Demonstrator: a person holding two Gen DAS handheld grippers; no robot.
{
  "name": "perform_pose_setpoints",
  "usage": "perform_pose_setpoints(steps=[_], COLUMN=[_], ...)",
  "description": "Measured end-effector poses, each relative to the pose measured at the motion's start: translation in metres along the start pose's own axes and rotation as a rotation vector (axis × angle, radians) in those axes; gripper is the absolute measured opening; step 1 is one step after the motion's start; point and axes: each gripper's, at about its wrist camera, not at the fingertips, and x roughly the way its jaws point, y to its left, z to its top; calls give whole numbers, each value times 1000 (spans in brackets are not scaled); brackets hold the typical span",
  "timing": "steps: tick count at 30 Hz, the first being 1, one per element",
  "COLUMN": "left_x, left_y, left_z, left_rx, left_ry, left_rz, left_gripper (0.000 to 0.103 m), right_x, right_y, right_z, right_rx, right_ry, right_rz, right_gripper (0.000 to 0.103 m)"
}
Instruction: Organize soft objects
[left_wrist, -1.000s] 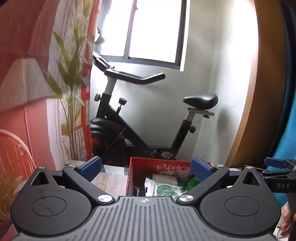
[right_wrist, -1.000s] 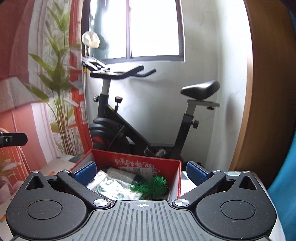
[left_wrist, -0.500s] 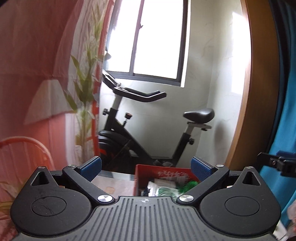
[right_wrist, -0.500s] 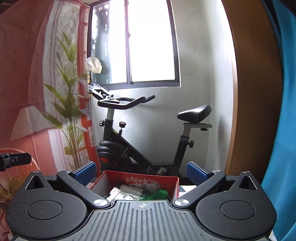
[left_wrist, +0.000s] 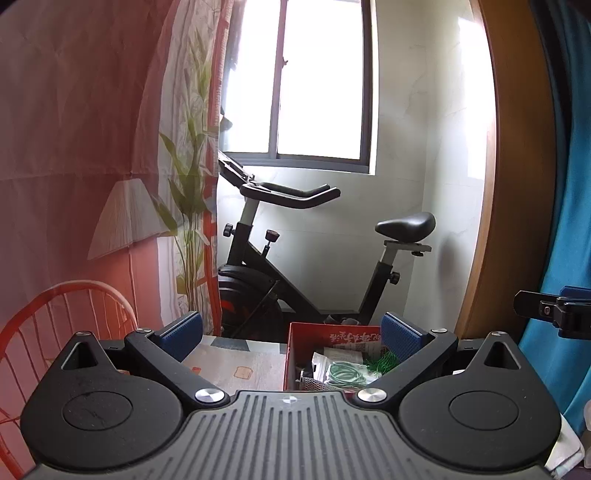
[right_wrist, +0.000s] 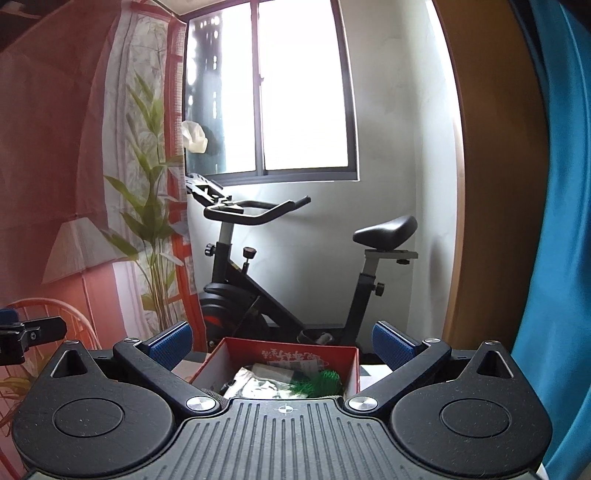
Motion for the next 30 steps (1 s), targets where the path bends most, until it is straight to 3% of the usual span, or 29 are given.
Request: perform_pose_setpoints(steps=[30], left_x=[-3], left_y=[-2], left_z=[0], left_rx=[18], left_ry=[15], left_rz=[53], left_gripper=[103], right_x=[-4], right_y=[0], right_z=[-5], right_rx=[23], right_ry=[14], right_rz=[-28], right_gripper=[103])
